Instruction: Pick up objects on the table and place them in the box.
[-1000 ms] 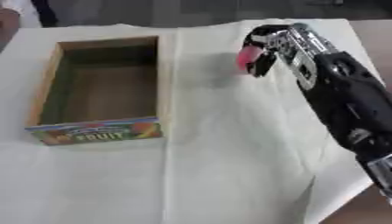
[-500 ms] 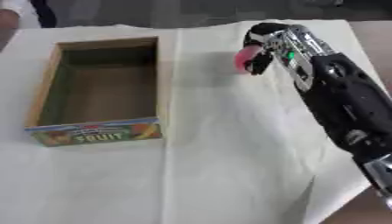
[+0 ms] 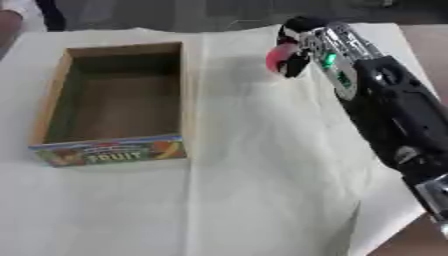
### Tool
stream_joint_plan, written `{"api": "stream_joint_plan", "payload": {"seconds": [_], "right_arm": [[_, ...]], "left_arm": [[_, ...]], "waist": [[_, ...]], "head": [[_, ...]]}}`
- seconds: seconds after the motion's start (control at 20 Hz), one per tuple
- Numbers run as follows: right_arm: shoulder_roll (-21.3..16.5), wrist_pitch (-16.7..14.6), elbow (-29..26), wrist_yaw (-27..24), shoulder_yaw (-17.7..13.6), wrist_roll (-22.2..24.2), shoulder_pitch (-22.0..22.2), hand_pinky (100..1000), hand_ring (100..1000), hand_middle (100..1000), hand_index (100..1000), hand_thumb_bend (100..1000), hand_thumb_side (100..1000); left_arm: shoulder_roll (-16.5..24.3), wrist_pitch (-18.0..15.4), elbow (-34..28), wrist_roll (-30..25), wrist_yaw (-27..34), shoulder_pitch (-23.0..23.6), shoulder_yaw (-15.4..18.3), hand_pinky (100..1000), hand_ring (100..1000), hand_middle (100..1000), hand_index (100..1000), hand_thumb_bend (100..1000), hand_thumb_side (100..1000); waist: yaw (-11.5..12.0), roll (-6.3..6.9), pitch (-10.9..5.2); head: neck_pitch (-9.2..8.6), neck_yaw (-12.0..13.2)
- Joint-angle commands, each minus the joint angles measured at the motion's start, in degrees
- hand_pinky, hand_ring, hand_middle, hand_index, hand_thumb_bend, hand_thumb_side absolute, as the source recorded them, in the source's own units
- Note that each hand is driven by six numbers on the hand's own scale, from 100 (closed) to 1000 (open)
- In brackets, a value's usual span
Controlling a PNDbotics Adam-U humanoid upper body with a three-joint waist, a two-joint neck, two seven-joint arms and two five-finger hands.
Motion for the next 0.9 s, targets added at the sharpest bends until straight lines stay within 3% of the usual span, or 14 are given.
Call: {"api": "stream_joint_plan", "payload": {"seconds": [0.05,0.45,0.65,0.9], "right_arm": [[-2.0,0.67,-3.67,-0.9,-0.5,-0.37,-1.61,689,799,579,469,100,100],[-2.1,1.18,-5.9,-1.77,-0.59,-0.18,-2.01,689,797,563,462,102,100],[-2.22,-1.24,-10.74,-3.93,-0.52,-2.41,-4.74,691,796,558,460,114,100],[-1.4,-0.47,-18.28,-4.95,0.25,-0.37,-5.69,692,794,552,456,100,100]], "left_arm": [[0.59,-0.02,-1.1,-0.26,0.05,-0.38,0.0,777,541,606,834,100,641],[0.64,0.04,-1.1,-0.38,0.15,-0.32,-0.1,777,543,607,833,100,639],[0.84,0.07,-1.1,-0.32,0.3,-0.23,0.0,776,544,607,833,100,638],[0.94,0.02,-1.1,-0.34,0.42,-0.22,-0.03,776,544,607,833,100,637]], "waist": [[0.03,-0.13,-1.47],[0.22,-0.23,-1.93],[0.04,-0.32,-2.36],[0.16,-0.32,-2.63]], "head": [[-0.64,0.13],[-0.44,-0.03],[-0.31,0.12],[-0.24,-0.13]]}}
